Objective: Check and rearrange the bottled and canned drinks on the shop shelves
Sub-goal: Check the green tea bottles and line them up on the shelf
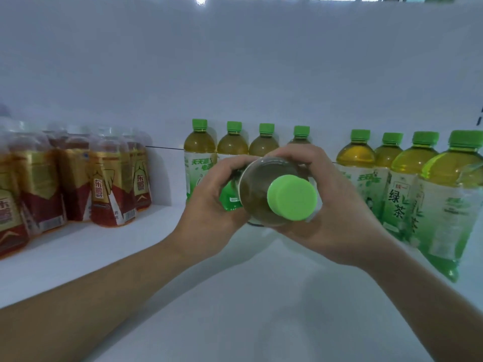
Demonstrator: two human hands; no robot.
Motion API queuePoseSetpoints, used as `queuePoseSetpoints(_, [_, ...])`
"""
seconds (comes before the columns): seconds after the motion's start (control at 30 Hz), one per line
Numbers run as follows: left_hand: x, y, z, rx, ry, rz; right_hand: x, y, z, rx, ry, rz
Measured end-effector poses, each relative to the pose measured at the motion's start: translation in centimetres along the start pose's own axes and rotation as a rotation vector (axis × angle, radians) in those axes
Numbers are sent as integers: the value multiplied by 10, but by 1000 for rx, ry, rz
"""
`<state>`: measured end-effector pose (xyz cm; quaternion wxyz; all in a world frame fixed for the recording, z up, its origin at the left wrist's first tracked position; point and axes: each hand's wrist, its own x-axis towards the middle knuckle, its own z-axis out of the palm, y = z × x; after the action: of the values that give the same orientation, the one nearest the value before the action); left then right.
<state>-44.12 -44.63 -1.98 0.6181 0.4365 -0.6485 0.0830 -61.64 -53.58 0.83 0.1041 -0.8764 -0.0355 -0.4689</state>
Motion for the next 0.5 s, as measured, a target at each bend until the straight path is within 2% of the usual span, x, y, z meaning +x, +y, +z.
queuePoseSetpoints(0.1, [-2, -4, -1, 23, -31, -62, 1, -4, 0, 35, 27, 83])
queuePoseSetpoints(0.23, [-4, 2, -2, -16, -125, -142, 6, -9, -10, 323, 133, 416])
queuePoseSetpoints(0.3, [-4, 7, 1, -108, -128, -120, 7, -3, -9, 481, 177, 601])
queuePoseSetpoints(0.4, [-6, 13, 2, -163, -164, -48, 7, 12, 3, 704, 118, 940])
queuePoseSetpoints(0.5, [-9, 14, 3, -73, -229, 48, 6, 19, 11, 932, 79, 1059])
